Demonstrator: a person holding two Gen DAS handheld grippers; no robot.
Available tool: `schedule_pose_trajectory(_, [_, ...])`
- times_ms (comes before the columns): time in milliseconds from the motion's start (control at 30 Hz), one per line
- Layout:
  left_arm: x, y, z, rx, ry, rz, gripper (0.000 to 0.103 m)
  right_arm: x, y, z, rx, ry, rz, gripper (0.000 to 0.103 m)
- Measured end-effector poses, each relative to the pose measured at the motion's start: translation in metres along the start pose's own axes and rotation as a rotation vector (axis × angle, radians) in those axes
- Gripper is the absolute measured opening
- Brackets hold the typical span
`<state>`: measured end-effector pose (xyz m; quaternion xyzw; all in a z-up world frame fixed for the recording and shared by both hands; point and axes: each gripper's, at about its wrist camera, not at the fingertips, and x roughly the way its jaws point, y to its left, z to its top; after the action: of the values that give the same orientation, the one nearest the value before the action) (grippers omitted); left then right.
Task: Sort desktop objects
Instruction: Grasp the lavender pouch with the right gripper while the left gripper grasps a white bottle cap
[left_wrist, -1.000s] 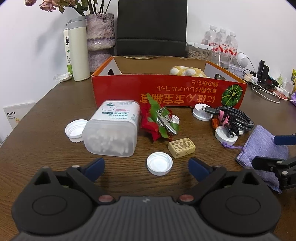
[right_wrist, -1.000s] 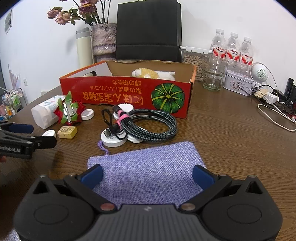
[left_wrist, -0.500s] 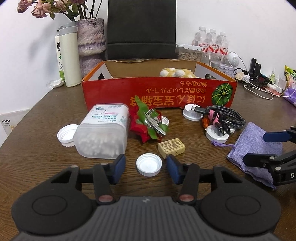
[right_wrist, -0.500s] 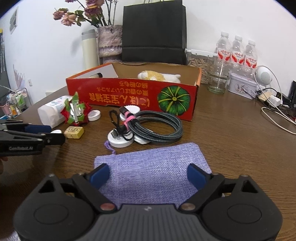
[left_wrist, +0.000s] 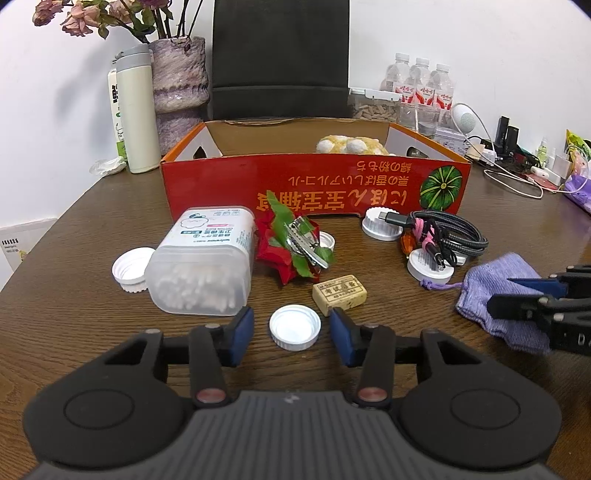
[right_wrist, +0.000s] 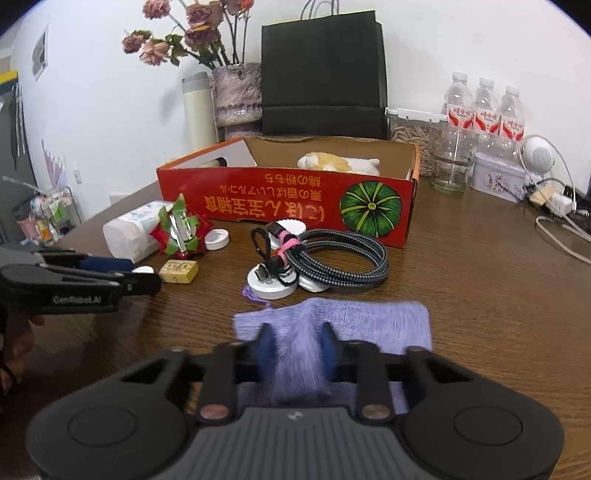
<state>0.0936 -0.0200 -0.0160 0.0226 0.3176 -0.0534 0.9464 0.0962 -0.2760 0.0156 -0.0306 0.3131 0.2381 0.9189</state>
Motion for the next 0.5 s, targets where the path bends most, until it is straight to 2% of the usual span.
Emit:
schedule_pose_trajectory(67, [-0.001,-0.001,-0.001,0.003,-0.002,-0.005,0.039,-0.001,0.000,0.000,0.009,-0.002,0.004,0.013])
schedule_pose_trajectory(133, [-0.002,-0.003,-0.001,0.005,-0.006,-0.011,0.029,-0.001,0.000,-0.001,0.020,-0.004,0.014,0.009])
schedule_pose_trajectory(233, [-0.005,-0.004,-0.003,-0.008,-0.017,-0.030,0.029,-0.005,0.001,-0.001,0.027,-0.021,0.015,0.007])
schedule_pose_trajectory(500, [-0.021,-0.011,-0.002,0.026,-0.072,-0.020,0.029,-0.025,0.008,0.000,0.042,-0.093,0.013,0.005])
